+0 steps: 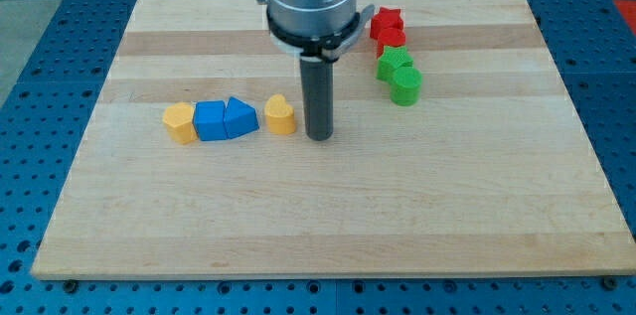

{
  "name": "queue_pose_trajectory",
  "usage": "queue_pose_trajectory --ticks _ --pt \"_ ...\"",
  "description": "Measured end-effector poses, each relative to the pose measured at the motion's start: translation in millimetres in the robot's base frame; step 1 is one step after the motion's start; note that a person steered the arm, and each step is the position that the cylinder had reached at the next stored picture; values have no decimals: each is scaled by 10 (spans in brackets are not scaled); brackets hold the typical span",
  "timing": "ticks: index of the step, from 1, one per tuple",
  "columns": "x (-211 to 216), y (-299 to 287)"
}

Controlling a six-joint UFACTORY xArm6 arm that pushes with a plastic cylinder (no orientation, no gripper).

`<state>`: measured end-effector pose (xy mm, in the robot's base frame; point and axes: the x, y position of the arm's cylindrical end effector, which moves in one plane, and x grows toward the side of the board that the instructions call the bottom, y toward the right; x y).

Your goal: Push the blue triangle slightly up

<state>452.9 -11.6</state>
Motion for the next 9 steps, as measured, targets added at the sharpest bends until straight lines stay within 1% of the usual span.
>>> queue_pose_trajectory --ticks 3,5,9 --pt "-33 6" --pt "-127 -35" --pt "-127 -282"
